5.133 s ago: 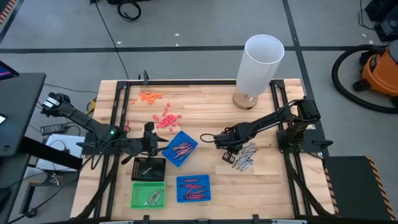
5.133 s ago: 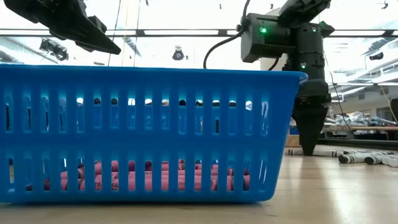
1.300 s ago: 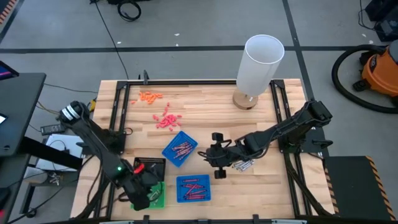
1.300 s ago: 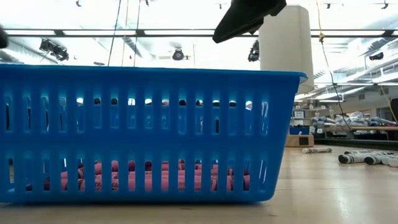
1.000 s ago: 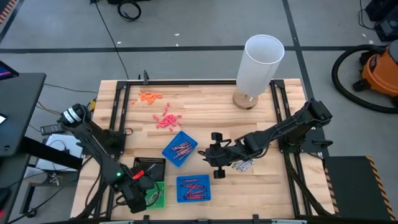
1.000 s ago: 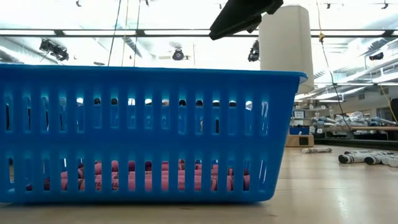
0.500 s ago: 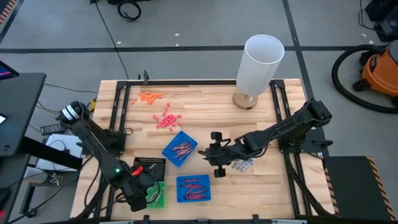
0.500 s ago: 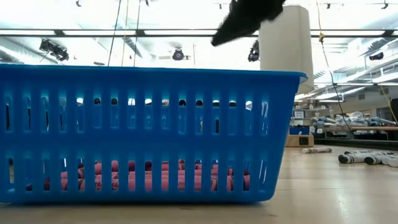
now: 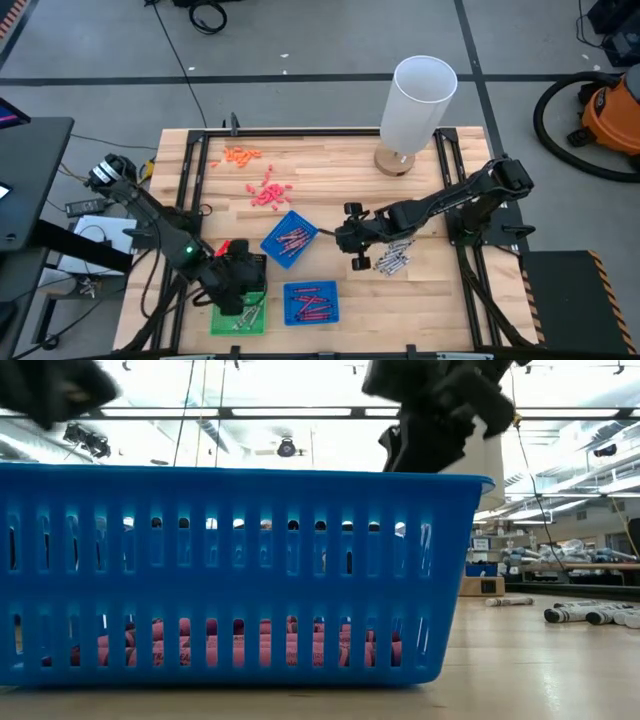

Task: Sort crayons
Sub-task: Put the white crayon into the green bin

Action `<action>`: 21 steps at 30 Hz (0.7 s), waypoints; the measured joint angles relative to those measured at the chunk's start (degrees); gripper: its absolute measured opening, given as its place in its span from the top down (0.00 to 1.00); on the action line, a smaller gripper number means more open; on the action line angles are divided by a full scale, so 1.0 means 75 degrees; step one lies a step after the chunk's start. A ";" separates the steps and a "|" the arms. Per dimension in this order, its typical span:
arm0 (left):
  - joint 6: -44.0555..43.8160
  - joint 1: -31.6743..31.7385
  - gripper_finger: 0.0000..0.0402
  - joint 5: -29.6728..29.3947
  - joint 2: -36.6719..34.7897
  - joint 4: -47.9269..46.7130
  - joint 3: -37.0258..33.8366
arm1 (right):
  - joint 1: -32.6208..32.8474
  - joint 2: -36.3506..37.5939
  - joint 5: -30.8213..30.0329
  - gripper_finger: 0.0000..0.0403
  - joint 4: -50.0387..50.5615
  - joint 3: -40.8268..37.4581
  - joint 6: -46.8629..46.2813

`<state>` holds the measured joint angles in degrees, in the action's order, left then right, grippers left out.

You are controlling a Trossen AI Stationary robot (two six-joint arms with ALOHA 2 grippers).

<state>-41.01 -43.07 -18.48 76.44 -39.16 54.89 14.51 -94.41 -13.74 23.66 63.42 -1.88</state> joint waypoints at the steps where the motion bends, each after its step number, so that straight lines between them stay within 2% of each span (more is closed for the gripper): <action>1: 0.0339 0.0096 0.69 -0.0243 -0.0014 -0.0012 0.0000 | -0.0085 0.0000 0.0059 0.73 0.0125 0.0000 0.0165; 8: 0.2625 0.0876 0.69 -0.1369 -0.0014 -0.0026 0.0000 | -0.0677 -0.0003 0.0388 0.73 0.0902 0.0000 0.1294; 13: 0.3811 0.1457 0.69 -0.2504 -0.0014 -0.0134 0.0000 | -0.1199 -0.0003 0.0391 0.73 0.1697 0.0000 0.1468; 21: 0.5793 0.2017 0.69 -0.2847 -0.0026 -0.0022 0.0000 | -0.1653 -0.0009 0.0873 0.72 0.2667 0.0000 0.1211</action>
<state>2.44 -27.94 -39.84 76.24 -39.33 54.89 2.11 -94.48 -7.20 43.66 63.42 7.20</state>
